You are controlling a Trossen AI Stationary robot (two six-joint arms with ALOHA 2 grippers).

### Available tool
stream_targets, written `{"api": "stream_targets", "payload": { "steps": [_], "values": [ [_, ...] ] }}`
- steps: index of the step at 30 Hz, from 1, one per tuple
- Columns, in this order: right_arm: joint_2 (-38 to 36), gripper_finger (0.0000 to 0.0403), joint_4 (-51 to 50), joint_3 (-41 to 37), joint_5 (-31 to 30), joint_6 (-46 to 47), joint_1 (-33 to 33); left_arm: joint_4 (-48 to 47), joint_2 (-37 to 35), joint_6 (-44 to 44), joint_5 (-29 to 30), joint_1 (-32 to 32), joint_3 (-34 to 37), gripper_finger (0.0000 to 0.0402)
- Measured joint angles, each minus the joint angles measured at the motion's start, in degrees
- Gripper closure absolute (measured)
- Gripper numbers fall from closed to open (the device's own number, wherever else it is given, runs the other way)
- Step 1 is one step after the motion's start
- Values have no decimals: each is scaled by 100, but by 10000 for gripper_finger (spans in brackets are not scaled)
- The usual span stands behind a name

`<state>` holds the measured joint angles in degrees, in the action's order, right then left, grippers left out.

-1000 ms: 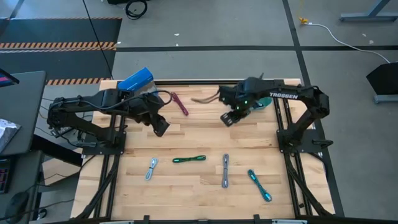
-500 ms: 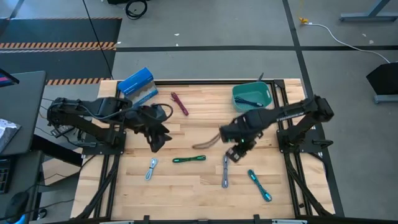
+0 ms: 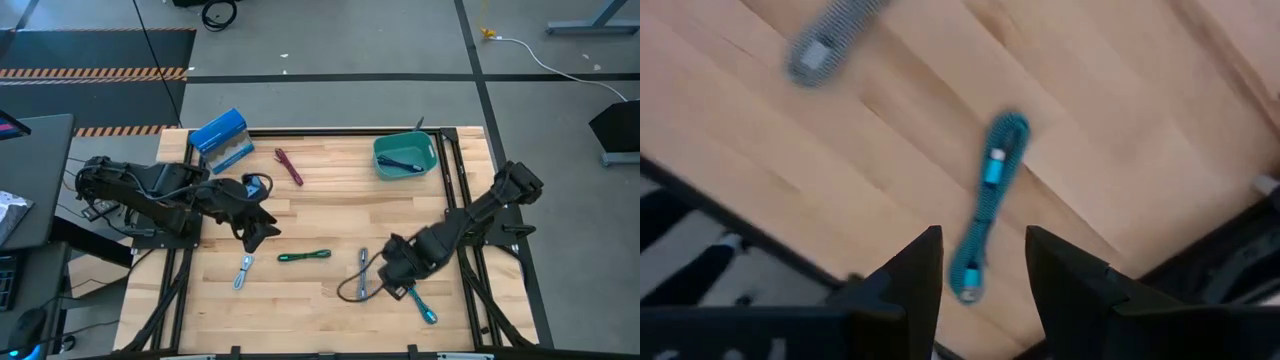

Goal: Pick and place USB-C Cables
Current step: Put the blue charger cable into the green bin

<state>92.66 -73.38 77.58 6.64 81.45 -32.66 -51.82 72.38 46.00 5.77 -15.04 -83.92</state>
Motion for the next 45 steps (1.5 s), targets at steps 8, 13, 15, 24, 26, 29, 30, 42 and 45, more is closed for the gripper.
{"api": "stream_targets", "payload": {
  "steps": [8, 13, 15, 24, 26, 29, 30, 42, 45],
  "values": [
    [7, 231, 1268, -1334, 212, 389, -476, -39, 0, 476, 55, -29, 0, 218],
    [7, 233, 2234, -1970, 332, 772, -734, -37, 0, 1021, 63, -84, 0, 218],
    [7, 233, 2276, -2113, 328, 944, -819, -36, 0, 1108, 65, -113, 0, 218],
    [7, 233, 2571, -2395, -50, 1398, -958, 53, 0, 1384, 219, -132, 0, 218],
    [7, 233, 2714, -2397, -51, 1439, -958, 79, 0, 1384, 163, -137, 0, 218],
    [5, 233, 2999, -2352, -182, 1469, -977, 84, 0, 1368, 187, -164, 0, 218],
    [4, 233, 3100, -2348, -326, 1503, -1000, 87, 0, 1334, 224, -172, 0, 218],
    [7, 240, 3311, -2798, -359, 1447, -844, 267, 0, 1279, 301, -179, 0, 218],
    [7, 241, 3513, -2874, -359, 1442, -840, 268, 0, 1279, 286, -198, 0, 218]
  ]
}}
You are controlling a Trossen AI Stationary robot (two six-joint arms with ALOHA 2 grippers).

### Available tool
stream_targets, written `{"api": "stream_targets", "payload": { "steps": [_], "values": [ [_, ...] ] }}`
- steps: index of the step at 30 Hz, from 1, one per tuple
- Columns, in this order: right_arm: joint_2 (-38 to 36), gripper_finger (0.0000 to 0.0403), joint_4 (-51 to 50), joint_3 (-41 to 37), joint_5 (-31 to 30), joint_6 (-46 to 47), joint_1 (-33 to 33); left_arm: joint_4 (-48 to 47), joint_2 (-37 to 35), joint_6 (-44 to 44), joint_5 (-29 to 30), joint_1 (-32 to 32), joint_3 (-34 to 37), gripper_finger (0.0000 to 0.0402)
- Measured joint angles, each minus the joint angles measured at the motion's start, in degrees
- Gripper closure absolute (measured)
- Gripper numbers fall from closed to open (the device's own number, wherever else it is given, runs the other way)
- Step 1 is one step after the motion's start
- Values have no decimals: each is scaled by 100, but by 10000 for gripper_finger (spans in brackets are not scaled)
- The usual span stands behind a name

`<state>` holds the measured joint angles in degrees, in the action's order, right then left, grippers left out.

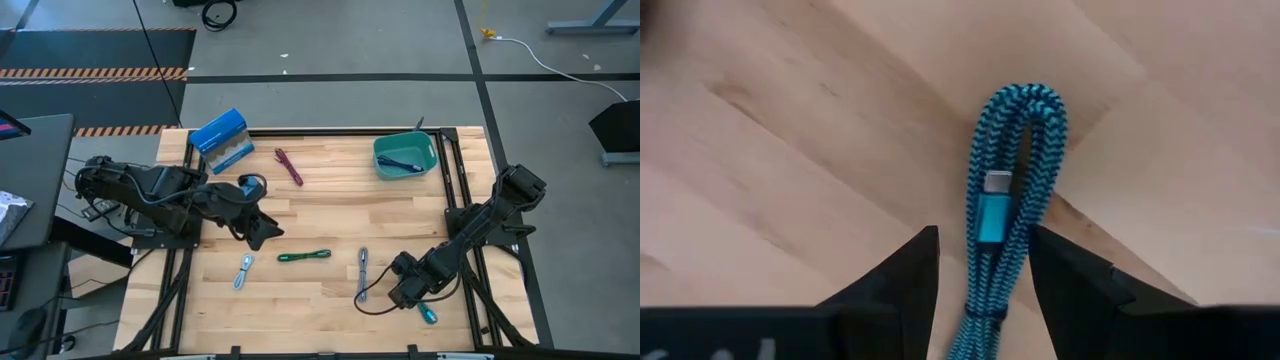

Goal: Pick and place USB-C Cables
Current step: Put the blue charger cable into the green bin

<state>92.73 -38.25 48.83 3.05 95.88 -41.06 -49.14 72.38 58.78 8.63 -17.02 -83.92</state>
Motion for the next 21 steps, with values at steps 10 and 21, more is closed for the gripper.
{"api": "stream_targets", "payload": {
  "steps": [10, 21],
  "values": [
    [-10, 241, 174, -301, 31, -1, 0, 1, 0, 62, -163, 0, 0, 218],
    [-24, 290, 171, -483, 1, 8, 0, 2, 0, 63, -185, 9, 0, 218]
  ]
}}
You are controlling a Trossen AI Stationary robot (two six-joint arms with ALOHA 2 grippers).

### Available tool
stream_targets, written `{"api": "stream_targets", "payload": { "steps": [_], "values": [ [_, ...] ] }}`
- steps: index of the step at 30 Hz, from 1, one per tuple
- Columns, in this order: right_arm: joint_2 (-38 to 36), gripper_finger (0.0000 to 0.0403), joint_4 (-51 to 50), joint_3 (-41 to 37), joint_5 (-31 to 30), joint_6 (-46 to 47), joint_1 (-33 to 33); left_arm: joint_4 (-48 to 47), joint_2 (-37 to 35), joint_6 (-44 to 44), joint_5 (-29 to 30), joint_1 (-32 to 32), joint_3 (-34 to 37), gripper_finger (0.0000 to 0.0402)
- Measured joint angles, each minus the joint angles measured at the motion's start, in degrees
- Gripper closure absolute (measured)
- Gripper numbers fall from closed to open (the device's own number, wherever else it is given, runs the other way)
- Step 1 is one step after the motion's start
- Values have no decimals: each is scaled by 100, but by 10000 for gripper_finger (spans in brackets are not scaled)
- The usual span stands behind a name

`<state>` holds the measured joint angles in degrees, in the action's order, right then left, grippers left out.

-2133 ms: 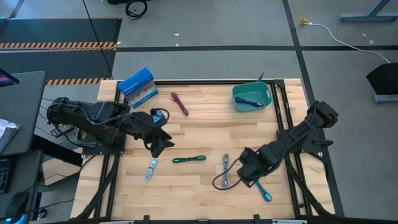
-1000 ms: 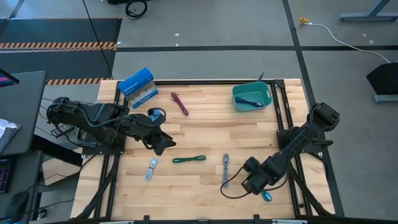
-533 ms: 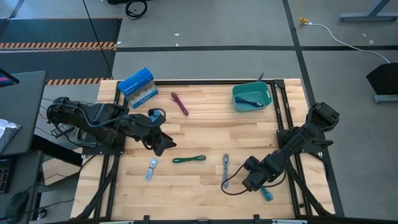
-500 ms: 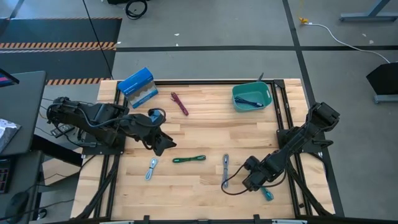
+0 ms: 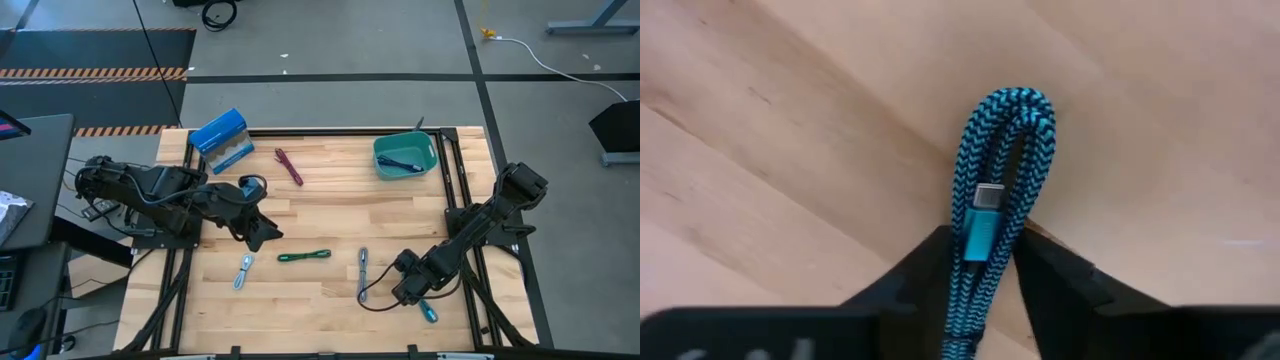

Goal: Pick and place USB-C Cables
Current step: Put the blue charger cable into the green bin

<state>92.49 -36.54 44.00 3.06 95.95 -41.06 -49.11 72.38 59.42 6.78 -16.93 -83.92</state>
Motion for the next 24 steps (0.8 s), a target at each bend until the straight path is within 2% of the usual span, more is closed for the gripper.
{"api": "stream_targets", "payload": {
  "steps": [4, 5, 11, 18, 20, 24],
  "values": [
    [0, 364, -28, -4, 5, -121, 6, 1, 0, 0, 1, 0, 0, 218],
    [0, 369, -14, -5, 20, -165, 14, 1, 0, 0, 1, 0, 0, 218],
    [18, 369, -156, 148, 201, -580, 230, 2, 0, 105, -61, -2, 0, 218],
    [44, 369, -1599, 1008, 75, -2436, 1050, 2, 0, -33, -1267, 107, 0, 218],
    [44, 369, -1975, 1258, -1, -2945, 1390, 73, 0, -33, -1238, 114, 0, 218],
    [37, 369, -2680, 1840, -324, -3793, 2134, 697, 0, -428, -544, 111, 0, 218]
  ]
}}
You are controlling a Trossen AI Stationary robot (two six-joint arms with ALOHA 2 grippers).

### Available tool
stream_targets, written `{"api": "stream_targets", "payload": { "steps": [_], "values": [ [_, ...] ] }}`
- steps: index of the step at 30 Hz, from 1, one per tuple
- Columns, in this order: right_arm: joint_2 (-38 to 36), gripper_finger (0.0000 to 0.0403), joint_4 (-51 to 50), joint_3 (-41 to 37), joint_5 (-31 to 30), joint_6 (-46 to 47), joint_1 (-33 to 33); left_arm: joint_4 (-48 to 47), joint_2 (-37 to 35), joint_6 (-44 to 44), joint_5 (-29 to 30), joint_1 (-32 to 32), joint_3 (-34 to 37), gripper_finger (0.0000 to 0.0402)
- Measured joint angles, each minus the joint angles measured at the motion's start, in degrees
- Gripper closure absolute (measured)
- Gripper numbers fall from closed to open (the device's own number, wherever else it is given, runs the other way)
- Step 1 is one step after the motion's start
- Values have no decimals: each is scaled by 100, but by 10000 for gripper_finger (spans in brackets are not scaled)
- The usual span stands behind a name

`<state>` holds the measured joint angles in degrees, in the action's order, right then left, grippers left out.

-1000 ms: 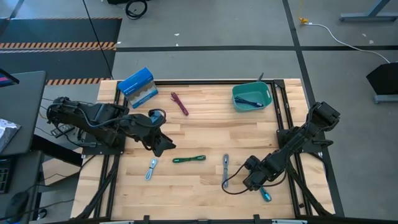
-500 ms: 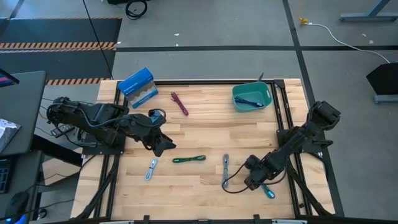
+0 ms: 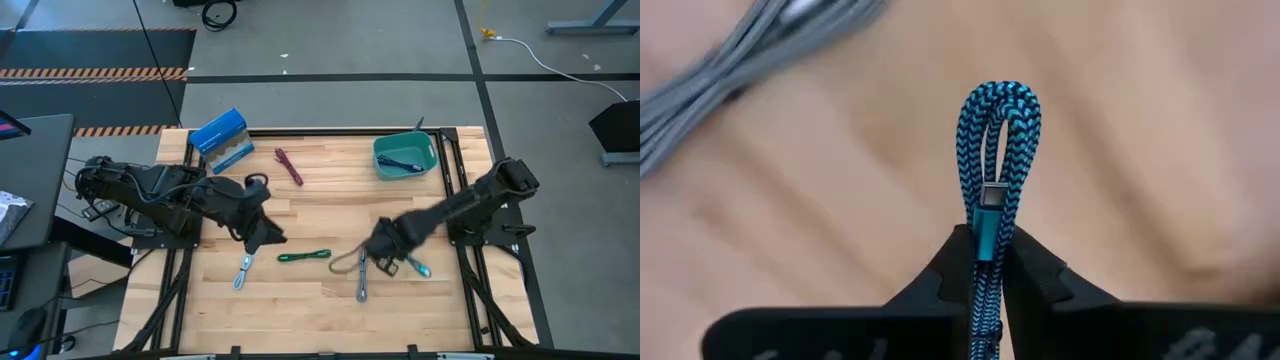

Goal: Pick and place USB-C Cables
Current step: Put the blue charger cable into the green bin

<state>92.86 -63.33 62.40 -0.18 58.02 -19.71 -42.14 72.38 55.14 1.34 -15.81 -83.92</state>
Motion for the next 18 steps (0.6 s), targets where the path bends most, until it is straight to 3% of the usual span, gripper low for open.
{"api": "stream_targets", "payload": {
  "steps": [7, 14, 18],
  "values": [
    [-2, 369, -1412, 1061, -598, -1947, 1516, 1224, 0, -1702, 887, 0, -2, 218],
    [-8, 369, -2070, 1904, -1321, -3732, 3080, 2332, 0, -2986, 902, 0, -2, 218],
    [-12, 369, -2009, 2113, -1609, -4905, 3876, 2733, 0, -3179, 919, 57, -2, 218]
  ]
}}
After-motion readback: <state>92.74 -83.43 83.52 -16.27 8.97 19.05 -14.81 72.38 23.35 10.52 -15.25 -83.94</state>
